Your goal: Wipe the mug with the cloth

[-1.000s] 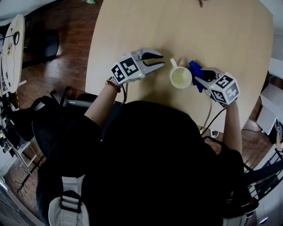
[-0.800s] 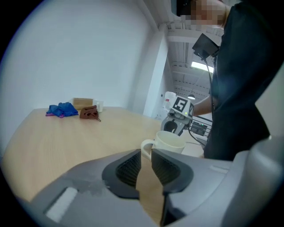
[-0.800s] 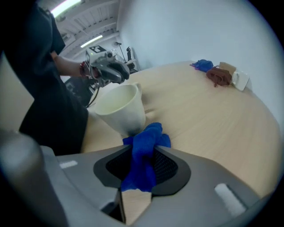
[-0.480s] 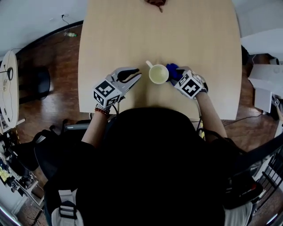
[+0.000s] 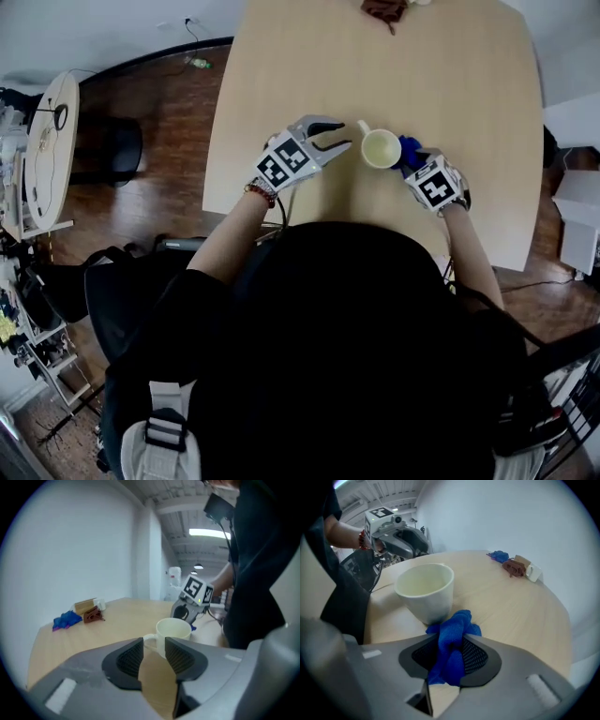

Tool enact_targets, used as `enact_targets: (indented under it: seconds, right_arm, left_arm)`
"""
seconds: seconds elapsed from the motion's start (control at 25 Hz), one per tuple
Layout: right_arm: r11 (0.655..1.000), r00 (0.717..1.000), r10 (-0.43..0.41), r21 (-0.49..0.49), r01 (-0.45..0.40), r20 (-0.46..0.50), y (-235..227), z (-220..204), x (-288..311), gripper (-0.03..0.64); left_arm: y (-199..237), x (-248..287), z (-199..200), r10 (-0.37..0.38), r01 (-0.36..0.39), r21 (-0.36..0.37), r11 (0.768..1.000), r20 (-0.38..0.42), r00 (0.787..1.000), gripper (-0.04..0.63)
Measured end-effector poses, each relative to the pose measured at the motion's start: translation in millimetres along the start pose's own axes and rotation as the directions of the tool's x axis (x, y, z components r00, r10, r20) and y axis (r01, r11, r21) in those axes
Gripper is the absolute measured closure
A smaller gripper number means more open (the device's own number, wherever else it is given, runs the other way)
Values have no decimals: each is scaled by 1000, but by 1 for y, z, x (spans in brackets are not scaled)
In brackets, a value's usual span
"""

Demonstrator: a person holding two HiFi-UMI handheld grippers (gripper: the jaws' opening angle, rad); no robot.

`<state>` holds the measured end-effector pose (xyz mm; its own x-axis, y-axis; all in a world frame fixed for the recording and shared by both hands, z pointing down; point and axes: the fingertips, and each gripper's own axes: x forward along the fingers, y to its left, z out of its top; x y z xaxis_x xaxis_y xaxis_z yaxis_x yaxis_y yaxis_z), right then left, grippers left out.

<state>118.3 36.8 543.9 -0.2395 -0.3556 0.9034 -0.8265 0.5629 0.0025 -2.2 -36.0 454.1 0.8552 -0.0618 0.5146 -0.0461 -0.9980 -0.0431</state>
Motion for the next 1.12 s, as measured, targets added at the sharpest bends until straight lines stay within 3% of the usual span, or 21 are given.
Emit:
enact_targets:
  seconds: [0.08, 0.16, 0.24, 0.36, 0.4, 0.44, 0.48, 0.52, 0.6, 0.8, 0.88, 0.96, 1.04, 1.12]
  right_arm:
    - [1000, 999, -25, -2, 25, 39, 5, 11, -10, 494]
    - [999, 996, -31, 21, 29, 79, 14, 19, -20, 495]
    - [997, 993, -26, 70, 18, 118, 26, 25, -30, 497]
    - [989, 984, -32, 146, 6, 176, 42, 32, -43, 499]
    - [985, 981, -35, 171, 2, 193, 47, 34, -45, 500]
    - [981, 977, -41, 196, -1, 207, 50, 35, -48, 500]
    - [976, 975, -47, 220, -3, 219, 53, 35, -50, 500]
    - [970, 972, -52, 243, -5, 230, 56, 35, -52, 500]
    - [959, 964, -67, 284, -8, 256, 62, 36, -54, 500]
    - [924, 923, -203, 375, 71, 327, 53, 49, -56, 503]
    - [908, 906, -258, 404, 109, 335, 44, 51, -58, 505]
    - [899, 896, -278, 423, 115, 346, 38, 54, -57, 505]
    - [899, 893, -276, 424, 108, 356, 35, 55, -53, 506]
    - [906, 895, -266, 410, 106, 357, 32, 53, -47, 506]
  left_arm:
    - [5, 16, -7, -57, 71, 155, 985, -94, 994, 420]
    - [9, 32, -17, -92, 147, 288, 946, -196, 976, 377]
    - [14, 43, -26, -126, 235, 398, 887, -282, 951, 338]
    - [7, 52, -34, -215, 392, 519, 760, -369, 904, 342]
    - [4, 53, -35, -234, 425, 548, 720, -384, 893, 370]
    - [3, 55, -34, -244, 441, 570, 694, -390, 888, 453]
    - [4, 57, -31, -246, 444, 582, 681, -388, 888, 505]
    - [6, 58, -29, -248, 440, 585, 681, -381, 891, 508]
    - [6, 60, -27, -242, 417, 569, 709, -359, 901, 509]
    - [2, 52, -30, -148, 296, 444, 846, -337, 930, 518]
    - [-5, 42, -35, -140, 259, 350, 900, -330, 934, 523]
    - [-15, 31, -40, -158, 239, 242, 940, -311, 937, 526]
    - [-24, 23, -43, -183, 233, 154, 960, -282, 942, 528]
    - [-30, 18, -43, -211, 245, 104, 964, -261, 942, 528]
